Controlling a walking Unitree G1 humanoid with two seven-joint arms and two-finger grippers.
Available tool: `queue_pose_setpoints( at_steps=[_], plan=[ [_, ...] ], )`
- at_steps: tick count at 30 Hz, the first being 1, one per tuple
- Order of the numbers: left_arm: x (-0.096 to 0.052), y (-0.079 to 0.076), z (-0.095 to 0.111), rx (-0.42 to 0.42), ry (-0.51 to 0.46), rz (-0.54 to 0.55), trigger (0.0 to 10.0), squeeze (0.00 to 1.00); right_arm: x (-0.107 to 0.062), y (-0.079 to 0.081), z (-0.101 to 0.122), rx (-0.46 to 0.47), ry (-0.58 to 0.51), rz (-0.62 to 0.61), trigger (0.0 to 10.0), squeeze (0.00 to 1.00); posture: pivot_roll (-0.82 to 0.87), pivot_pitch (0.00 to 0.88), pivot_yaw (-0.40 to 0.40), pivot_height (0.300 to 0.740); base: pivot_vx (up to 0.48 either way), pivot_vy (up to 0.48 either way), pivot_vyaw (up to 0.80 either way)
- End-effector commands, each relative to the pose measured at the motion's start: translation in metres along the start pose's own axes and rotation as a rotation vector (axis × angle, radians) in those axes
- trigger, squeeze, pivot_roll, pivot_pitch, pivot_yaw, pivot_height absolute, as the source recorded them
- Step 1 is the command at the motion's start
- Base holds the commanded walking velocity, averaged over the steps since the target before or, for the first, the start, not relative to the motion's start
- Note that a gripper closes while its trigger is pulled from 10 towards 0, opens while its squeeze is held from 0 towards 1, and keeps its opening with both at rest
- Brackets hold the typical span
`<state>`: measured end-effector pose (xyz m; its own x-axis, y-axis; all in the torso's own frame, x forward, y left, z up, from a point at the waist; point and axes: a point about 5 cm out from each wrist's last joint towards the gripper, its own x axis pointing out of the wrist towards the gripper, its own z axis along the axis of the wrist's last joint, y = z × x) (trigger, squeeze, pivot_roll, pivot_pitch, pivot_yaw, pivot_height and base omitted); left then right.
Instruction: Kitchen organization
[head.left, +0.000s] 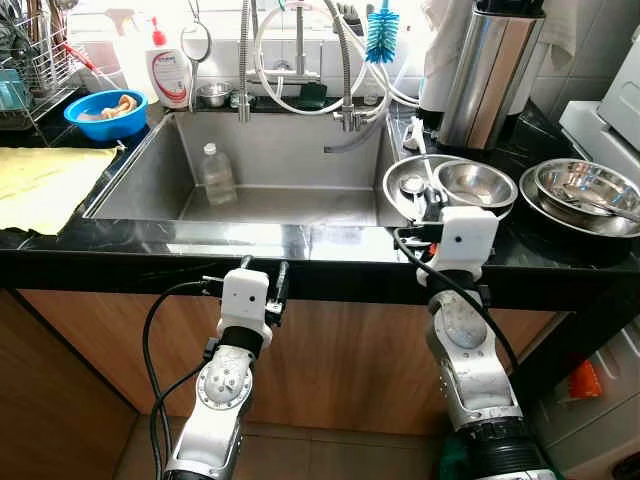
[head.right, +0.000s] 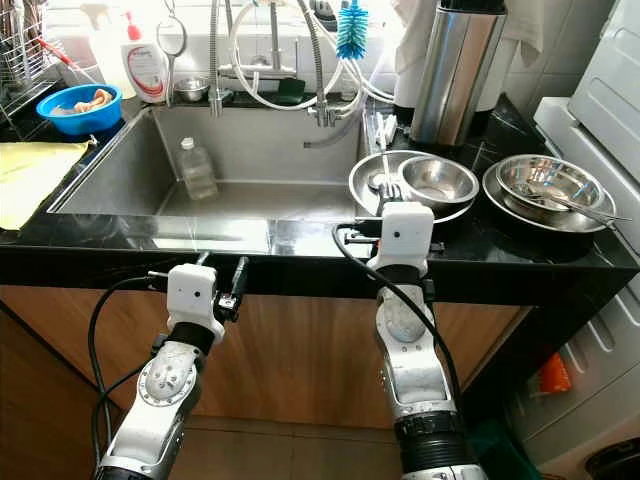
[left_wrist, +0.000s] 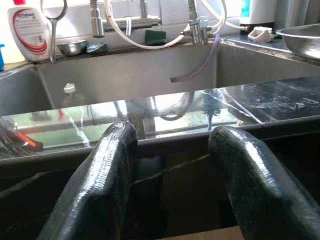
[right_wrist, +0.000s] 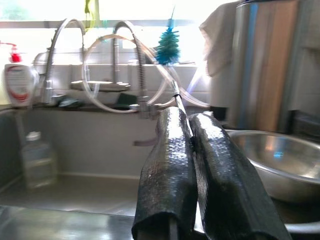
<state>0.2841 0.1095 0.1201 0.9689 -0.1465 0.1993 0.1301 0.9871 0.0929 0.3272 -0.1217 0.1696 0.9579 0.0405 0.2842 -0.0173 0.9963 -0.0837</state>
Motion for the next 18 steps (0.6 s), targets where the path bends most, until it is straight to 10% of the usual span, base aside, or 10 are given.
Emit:
queue_pose_setpoints(
  at_steps=[1, 18],
  plan=[
    [0.001, 0.0, -0.002, 0.005, 0.007, -0.007, 10.0, 0.0, 0.005, 0.006, 0.003, 0.013, 0.005, 0.049, 10.0, 0.0, -0.07, 0.0, 0.003, 0.74, 0.0, 0.0, 0.0],
    [0.008, -0.002, 0.001, 0.009, -0.009, -0.021, 10.0, 0.0, 0.042, 0.031, 0.0, -0.068, 0.111, 0.362, 10.0, 0.0, -0.05, 0.0, -0.004, 0.74, 0.0, 0.0, 0.0]
  ],
)
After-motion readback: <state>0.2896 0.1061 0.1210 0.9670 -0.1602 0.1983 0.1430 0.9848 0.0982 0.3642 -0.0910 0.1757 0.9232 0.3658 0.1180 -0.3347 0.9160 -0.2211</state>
